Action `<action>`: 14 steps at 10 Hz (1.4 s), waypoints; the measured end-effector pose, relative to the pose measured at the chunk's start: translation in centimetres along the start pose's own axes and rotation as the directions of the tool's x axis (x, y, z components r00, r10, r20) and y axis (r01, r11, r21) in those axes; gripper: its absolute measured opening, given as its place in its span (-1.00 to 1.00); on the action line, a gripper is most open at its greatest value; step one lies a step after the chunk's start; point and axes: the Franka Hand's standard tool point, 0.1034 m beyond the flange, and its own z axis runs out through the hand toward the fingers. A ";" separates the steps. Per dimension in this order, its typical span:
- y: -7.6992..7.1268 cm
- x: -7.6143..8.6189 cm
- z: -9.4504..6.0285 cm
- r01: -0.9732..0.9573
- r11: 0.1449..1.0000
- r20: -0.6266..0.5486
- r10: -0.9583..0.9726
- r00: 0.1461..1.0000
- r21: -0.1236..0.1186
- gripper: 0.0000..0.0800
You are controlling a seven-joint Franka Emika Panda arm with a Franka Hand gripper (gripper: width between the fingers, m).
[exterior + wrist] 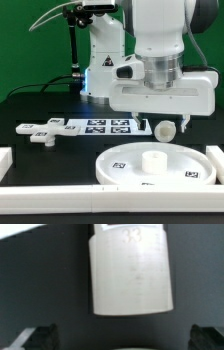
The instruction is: Assemble round table
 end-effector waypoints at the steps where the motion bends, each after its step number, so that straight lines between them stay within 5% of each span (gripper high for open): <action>1: -0.4 -0.1 0.1 -0.001 1.000 0.072 0.002 0.997 -0.012 0.62; 10: 0.2 -1.1 0.6 0.020 0.998 0.572 0.017 0.820 -0.058 0.62; 14: -0.5 -1.2 1.3 0.033 0.998 0.591 0.009 0.806 -0.060 0.62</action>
Offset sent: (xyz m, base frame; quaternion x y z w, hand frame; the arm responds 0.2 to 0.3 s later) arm 0.0074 -0.0035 0.0155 -0.0094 -0.1511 0.0361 0.9878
